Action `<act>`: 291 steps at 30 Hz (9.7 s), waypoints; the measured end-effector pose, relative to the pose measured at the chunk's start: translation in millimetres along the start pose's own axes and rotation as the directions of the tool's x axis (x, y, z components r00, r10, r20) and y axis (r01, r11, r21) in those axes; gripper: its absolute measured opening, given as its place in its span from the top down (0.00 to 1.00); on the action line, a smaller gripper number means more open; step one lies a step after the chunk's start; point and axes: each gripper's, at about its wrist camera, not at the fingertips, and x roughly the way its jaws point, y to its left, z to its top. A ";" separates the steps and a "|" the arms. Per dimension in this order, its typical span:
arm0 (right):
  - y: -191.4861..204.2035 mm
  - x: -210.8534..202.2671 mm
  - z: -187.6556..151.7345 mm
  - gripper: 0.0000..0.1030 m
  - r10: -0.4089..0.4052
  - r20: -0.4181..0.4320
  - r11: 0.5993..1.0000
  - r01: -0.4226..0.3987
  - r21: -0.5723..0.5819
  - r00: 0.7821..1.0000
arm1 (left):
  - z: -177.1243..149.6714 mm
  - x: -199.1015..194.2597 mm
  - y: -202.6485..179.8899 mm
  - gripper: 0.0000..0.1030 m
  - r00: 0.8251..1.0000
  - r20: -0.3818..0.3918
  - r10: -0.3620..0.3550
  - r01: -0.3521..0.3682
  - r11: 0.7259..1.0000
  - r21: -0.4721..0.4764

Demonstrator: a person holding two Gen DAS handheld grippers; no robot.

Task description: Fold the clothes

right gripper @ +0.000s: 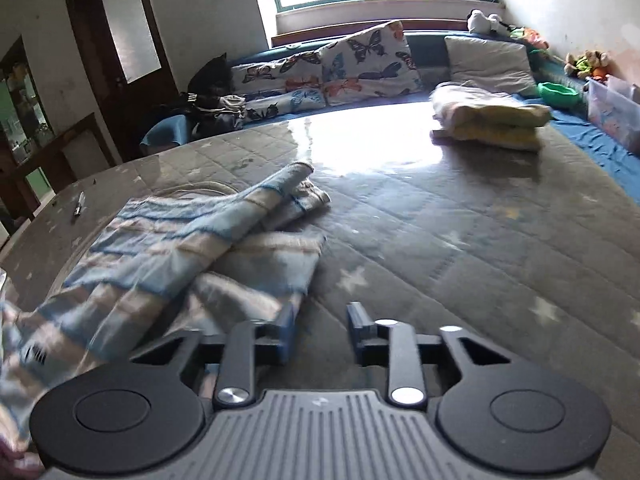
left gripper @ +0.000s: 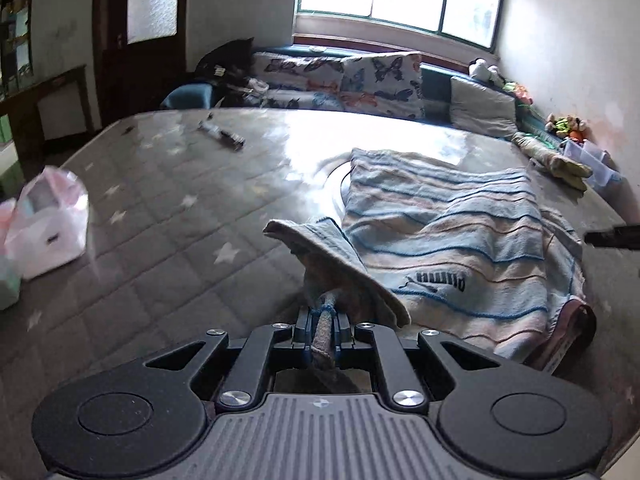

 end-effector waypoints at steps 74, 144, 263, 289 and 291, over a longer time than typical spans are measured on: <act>-24.6 -169.5 -98.8 0.74 -0.273 0.048 0.960 0.268 0.083 0.961 | -6.0 -8.0 17.1 0.47 0.988 -0.042 0.149 -0.149 0.989 0.016; -8.5 -22.8 -41.9 0.62 -0.164 -0.023 0.984 0.162 -0.070 0.986 | 57.7 78.3 15.0 0.62 0.994 -0.001 0.106 -0.105 0.989 0.102; 16.4 -124.4 -63.6 0.96 -0.037 0.178 0.997 0.047 -0.057 0.983 | 16.2 52.7 -54.0 0.30 0.998 0.006 0.060 -0.060 0.993 0.104; 72.4 -81.3 -59.9 0.89 0.133 0.082 0.977 -0.117 -0.177 0.988 | 10.6 41.2 -47.6 0.22 0.999 0.009 0.054 -0.054 0.997 0.059; 60.1 -74.6 -63.6 0.89 0.088 0.052 0.984 -0.079 -0.160 0.995 | 10.1 39.2 -49.2 0.21 0.999 0.010 0.047 -0.047 0.997 0.059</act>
